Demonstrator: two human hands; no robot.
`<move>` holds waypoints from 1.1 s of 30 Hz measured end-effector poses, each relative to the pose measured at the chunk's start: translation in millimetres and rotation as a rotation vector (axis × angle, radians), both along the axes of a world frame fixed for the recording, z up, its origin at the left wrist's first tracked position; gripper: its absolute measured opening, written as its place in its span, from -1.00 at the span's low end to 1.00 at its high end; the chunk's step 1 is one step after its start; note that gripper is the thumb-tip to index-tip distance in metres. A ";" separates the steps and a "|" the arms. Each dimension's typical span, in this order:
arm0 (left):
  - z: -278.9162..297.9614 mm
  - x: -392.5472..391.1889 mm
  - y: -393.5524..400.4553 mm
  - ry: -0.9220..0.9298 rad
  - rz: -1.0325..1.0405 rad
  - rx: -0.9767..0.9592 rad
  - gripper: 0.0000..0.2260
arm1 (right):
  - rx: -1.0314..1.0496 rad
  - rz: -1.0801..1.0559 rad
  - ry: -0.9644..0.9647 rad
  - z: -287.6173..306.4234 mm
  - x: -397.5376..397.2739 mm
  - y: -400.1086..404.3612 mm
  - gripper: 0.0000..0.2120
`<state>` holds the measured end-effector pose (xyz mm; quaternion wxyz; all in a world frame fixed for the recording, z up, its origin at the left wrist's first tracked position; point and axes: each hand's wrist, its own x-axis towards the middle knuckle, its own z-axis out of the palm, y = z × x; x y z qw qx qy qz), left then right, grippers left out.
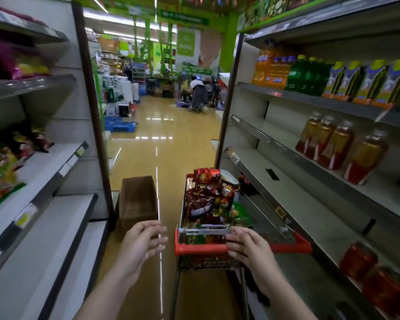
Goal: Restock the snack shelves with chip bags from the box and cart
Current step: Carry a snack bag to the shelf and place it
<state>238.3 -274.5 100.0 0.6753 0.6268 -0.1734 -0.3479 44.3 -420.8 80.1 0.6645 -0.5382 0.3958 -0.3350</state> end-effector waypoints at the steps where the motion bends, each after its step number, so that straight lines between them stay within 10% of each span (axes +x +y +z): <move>1: 1.7 16.4 -17.9 -0.013 0.001 -0.006 -0.86 | -0.022 -0.003 -0.005 2.4 13.4 -15.2 -0.80; 19: -70.5 120.8 -306.2 0.097 -0.102 0.274 -0.90 | 0.075 -0.031 0.345 -83.2 106.4 -337.0 -0.86; 26: -128.8 126.0 -398.1 0.238 -0.107 0.435 -0.85 | 0.163 0.256 0.642 -170.7 172.8 -411.8 -0.74; 33: -193.0 125.7 -434.2 0.420 -0.029 0.564 -0.83 | -0.407 0.858 1.184 -264.5 225.0 -446.9 -0.50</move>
